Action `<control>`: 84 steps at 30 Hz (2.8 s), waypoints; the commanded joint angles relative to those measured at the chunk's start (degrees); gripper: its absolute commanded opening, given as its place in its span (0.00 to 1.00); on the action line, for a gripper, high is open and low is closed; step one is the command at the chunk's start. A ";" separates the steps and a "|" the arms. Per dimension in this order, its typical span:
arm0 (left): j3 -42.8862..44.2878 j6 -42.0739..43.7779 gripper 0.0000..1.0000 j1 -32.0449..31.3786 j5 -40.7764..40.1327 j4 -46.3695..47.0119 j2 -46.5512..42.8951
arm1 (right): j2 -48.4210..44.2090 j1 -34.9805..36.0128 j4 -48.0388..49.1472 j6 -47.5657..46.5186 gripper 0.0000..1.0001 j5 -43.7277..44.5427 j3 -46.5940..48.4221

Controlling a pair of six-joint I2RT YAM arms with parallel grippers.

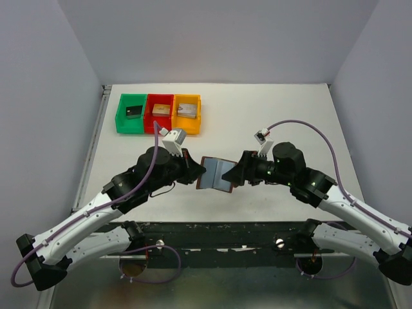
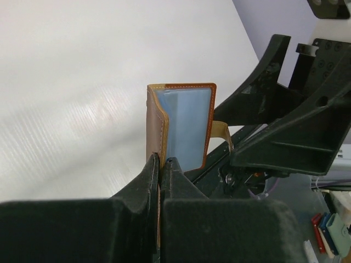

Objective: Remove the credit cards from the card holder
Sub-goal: Open the card holder at the center of the board.

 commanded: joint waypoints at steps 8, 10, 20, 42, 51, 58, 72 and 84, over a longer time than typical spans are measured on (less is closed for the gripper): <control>5.13 -2.19 0.00 -3.33 -1.16 -0.50 1.68 | 4.11 -0.69 5.39 1.23 0.57 -4.38 -1.37; 5.57 -2.19 0.00 -3.51 -1.07 -0.68 1.51 | 3.84 -0.86 5.83 1.14 0.41 -4.47 -1.81; 3.37 -1.22 0.03 -3.51 -0.45 2.57 -1.66 | 0.94 -3.06 12.58 2.10 0.00 -9.56 -6.73; -2.87 -1.31 0.00 -3.51 9.21 15.05 -5.70 | 1.47 -5.96 27.63 6.06 0.00 -20.03 -12.97; 0.29 -1.57 0.00 -3.51 5.62 8.03 -3.42 | 0.06 -6.22 27.89 6.94 0.54 -19.76 -13.06; 0.65 -1.66 0.00 -3.51 5.35 7.94 -2.89 | -0.29 -6.22 27.89 7.11 0.67 -19.41 -12.97; 3.63 -0.87 0.00 -3.59 -1.68 1.08 -1.92 | 0.49 -6.66 22.63 6.15 0.83 -18.71 -9.82; 11.71 0.80 0.00 -9.04 -11.34 -6.04 6.43 | 3.75 -6.66 20.86 7.29 0.85 -18.62 -6.73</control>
